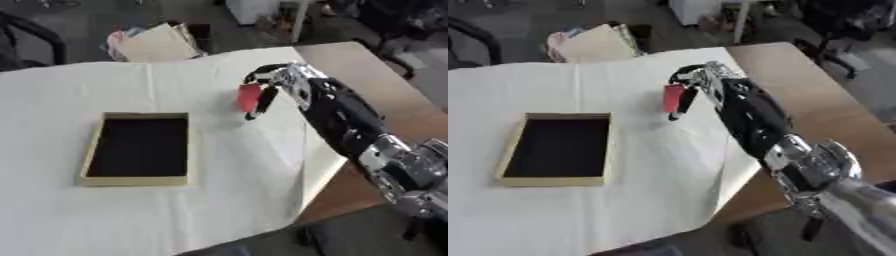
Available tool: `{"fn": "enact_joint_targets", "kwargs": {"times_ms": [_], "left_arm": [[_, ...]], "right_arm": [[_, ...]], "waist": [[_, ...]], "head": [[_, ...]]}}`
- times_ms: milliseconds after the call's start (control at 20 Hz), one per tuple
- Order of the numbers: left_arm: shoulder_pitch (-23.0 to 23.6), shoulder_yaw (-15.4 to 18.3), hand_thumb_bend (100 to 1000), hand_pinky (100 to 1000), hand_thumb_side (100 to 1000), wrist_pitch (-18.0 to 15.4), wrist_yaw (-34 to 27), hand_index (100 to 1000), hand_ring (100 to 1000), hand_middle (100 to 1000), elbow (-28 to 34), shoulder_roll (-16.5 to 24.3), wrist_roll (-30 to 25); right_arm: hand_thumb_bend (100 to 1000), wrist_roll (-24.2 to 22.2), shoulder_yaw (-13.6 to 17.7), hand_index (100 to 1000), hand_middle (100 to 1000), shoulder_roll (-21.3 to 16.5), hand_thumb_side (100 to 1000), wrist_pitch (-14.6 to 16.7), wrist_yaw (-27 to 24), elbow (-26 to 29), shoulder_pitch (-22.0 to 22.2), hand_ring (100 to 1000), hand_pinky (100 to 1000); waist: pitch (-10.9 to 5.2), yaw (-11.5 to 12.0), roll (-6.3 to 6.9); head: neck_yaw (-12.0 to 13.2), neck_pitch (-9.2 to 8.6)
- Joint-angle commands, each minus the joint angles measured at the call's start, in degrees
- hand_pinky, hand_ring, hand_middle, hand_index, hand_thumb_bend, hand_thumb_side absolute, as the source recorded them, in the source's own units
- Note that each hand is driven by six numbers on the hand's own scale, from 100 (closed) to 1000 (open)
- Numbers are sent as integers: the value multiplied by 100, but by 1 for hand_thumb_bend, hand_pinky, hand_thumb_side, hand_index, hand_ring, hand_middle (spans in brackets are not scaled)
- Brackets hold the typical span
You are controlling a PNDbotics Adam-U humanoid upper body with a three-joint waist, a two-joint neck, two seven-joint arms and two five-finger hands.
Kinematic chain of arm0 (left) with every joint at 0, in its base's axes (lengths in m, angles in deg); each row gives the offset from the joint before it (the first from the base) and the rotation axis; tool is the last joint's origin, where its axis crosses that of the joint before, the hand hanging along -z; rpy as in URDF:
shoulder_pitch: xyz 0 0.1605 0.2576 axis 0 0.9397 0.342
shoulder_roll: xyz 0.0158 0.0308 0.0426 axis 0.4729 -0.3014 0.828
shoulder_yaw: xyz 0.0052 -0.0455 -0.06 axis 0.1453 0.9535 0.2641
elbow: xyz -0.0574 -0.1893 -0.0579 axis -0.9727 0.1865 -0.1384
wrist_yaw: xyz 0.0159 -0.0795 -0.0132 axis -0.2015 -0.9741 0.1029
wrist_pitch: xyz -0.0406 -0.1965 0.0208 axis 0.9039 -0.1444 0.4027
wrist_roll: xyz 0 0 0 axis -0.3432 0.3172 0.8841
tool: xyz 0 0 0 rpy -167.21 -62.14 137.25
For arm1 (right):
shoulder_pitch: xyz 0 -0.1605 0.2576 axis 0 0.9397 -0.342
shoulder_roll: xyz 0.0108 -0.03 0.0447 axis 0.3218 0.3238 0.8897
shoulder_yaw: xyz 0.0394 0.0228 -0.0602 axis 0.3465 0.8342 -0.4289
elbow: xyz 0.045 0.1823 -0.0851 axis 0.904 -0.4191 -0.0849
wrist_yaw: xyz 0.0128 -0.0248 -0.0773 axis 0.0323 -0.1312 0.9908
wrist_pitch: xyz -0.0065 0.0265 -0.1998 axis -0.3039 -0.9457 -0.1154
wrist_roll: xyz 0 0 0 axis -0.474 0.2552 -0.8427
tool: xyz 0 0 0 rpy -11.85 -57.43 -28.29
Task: Pick up objects on the table and place them in the box.
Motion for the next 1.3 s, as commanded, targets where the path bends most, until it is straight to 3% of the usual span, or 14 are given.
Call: {"fn": "enact_joint_targets", "kwargs": {"times_ms": [50, 150, 300, 350, 700, 950, 1000, 1050, 1300], "left_arm": [[-63, 34, 241, 806, 457, 2, 36, 810, 535, 598, 81, 51, 11], [-63, 34, 242, 806, 457, 3, 38, 810, 534, 598, 81, 50, 13], [-63, 35, 241, 806, 457, 3, 39, 810, 535, 598, 81, 50, 14], [-64, 35, 241, 806, 457, 3, 38, 810, 535, 598, 81, 49, 13], [-71, 39, 241, 806, 458, 3, 44, 810, 535, 598, 81, 49, 16], [-75, 42, 241, 806, 457, -2, 48, 810, 535, 598, 81, 56, 22], [-75, 41, 246, 806, 451, -2, 48, 810, 535, 598, 81, 58, 21], [-73, 38, 241, 806, 457, -1, 48, 810, 535, 598, 81, 58, 19], [-71, 31, 241, 806, 457, 2, 49, 810, 534, 598, 81, 61, 13]], "right_arm": [[438, 69, 50, 960, 942, -101, 288, -19, 31, 24, -98, 928, 901], [343, 118, 60, 942, 928, -105, 271, -38, 33, 23, -94, 921, 896], [122, 233, 78, 886, 901, -116, 211, -83, 21, 36, -94, 905, 881], [100, 296, 87, 871, 892, -120, 198, -103, 10, 50, -96, 900, 876], [100, 620, 88, 737, 867, -129, 118, -185, -88, 123, -102, 878, 854], [100, 830, 55, 697, 844, -121, 100, -170, -142, 285, -139, 863, 830], [100, 860, 42, 694, 841, -114, 221, -160, -163, 335, -152, 861, 826], [100, 885, 24, 693, 838, -103, 100, -144, -183, 391, -170, 858, 820], [100, 893, -143, 692, 820, 4, 102, -9, -467, 809, -270, 850, 787]], "waist": [[-50, 5, 21], [-49, 6, 17], [-48, 4, 11], [-46, 2, 9], [-44, 1, -2], [-54, 3, -6], [-57, 3, -7], [-62, 3, -8], [-72, 14, -9]], "head": [[-15, -38], [-15, -38], [-16, -35], [-16, -35], [-10, -33], [-11, -34], [-11, -32], [-14, -27], [-31, -7]]}}
